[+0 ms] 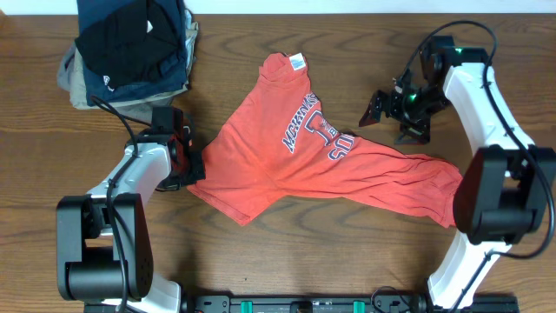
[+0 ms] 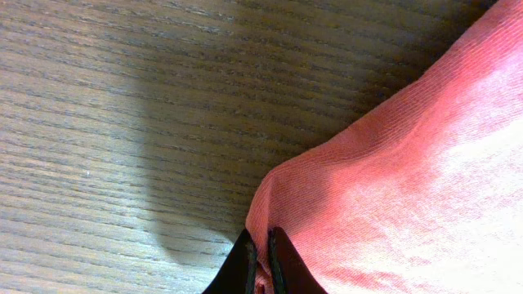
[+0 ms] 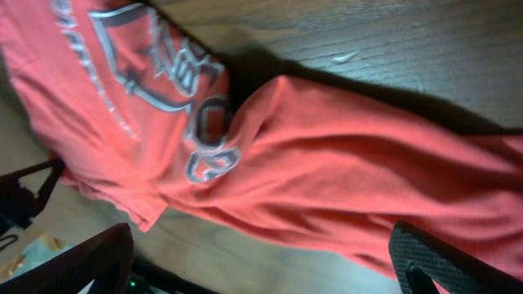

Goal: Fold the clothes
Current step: 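Move the right gripper to the shirt's right hem and grasp it, then lift the shirt with both grippers, shake and lay it flat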

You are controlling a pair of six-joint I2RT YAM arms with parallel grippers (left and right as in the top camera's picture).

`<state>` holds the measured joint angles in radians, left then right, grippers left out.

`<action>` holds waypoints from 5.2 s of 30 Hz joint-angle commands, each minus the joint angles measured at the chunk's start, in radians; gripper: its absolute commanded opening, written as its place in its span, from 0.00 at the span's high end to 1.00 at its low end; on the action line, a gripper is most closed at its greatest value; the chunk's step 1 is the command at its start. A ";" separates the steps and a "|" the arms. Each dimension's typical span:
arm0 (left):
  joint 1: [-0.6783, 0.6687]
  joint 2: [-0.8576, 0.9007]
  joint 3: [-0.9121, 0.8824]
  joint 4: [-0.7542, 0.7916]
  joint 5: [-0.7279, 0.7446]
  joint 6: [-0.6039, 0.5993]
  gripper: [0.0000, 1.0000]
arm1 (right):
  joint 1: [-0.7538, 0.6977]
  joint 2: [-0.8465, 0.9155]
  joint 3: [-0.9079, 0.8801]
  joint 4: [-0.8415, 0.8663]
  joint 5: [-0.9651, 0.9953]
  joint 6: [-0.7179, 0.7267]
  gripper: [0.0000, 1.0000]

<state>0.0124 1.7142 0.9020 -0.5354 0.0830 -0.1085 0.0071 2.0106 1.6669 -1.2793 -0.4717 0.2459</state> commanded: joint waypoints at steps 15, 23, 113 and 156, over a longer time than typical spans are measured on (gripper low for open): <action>0.004 -0.245 -0.013 -0.070 0.010 -0.008 0.94 | 0.134 -0.359 0.005 -0.200 0.548 0.323 0.01; 0.004 -0.269 -0.027 -0.093 0.008 -0.007 0.94 | 0.008 -0.359 -0.043 -0.225 0.648 0.447 0.01; 0.004 -0.269 -0.029 -0.092 0.010 -0.008 0.94 | -0.431 -0.354 -0.754 0.525 0.370 0.273 0.46; 0.004 -0.269 -0.029 -0.092 0.010 -0.008 0.94 | -0.359 -0.357 -0.691 0.463 0.446 0.262 0.77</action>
<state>0.0124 1.4456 0.8818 -0.6247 0.0982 -0.1085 -0.3691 1.6577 0.9550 -0.8181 -0.0441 0.5072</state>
